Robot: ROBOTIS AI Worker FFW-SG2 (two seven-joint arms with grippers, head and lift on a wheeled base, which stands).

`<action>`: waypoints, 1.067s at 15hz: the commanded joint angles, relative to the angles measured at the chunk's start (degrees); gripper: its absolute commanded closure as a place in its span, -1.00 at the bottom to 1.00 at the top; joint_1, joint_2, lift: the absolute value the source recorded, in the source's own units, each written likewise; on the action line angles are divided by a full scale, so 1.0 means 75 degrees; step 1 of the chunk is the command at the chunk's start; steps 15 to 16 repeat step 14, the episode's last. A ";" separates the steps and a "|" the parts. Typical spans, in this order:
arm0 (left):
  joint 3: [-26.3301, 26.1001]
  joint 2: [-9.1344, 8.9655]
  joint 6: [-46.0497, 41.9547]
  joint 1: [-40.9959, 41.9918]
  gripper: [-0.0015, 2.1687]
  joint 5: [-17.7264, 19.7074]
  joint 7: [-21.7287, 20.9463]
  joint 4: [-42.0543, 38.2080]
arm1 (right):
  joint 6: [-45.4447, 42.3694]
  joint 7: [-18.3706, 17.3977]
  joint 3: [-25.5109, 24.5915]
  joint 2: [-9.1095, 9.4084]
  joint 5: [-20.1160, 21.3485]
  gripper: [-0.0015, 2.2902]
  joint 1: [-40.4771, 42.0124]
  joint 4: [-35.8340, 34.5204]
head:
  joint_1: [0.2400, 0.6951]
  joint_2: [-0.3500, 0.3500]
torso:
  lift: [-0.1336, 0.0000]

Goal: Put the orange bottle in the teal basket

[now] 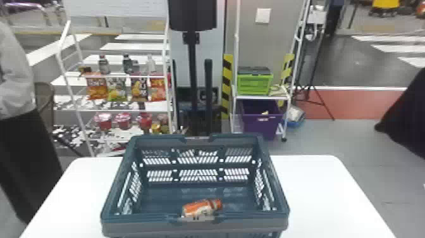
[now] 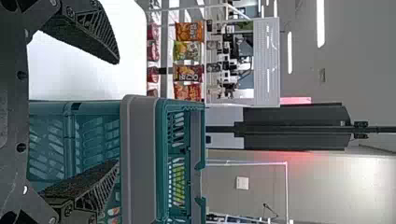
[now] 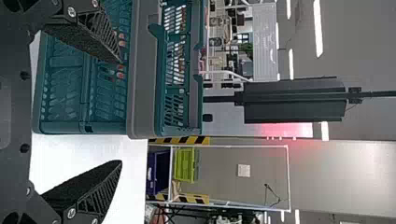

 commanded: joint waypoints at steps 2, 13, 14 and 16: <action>-0.0053 -0.0031 -0.0024 -0.0009 -0.86 0.0022 0.0000 0.0027 | 0.0000 -0.0001 -0.0010 -0.0060 -0.0021 -0.88 0.0004 -0.0016 | 0.14 0.00 | 1.00; -0.0065 -0.0031 -0.0001 -0.0079 -0.86 0.0045 0.0012 0.0004 | 0.0024 -0.0001 -0.0022 -0.0048 -0.0114 -0.88 -0.0136 0.0101 | 0.14 0.00 | 1.00; -0.0065 -0.0031 -0.0001 -0.0079 -0.86 0.0057 0.0012 0.0004 | 0.0024 -0.0001 -0.0022 -0.0036 -0.0114 -0.88 -0.0148 0.0101 | 0.14 0.00 | 1.00; -0.0065 -0.0031 -0.0001 -0.0079 -0.86 0.0057 0.0012 0.0004 | 0.0024 -0.0001 -0.0022 -0.0036 -0.0114 -0.88 -0.0148 0.0101 | 0.14 0.00 | 1.00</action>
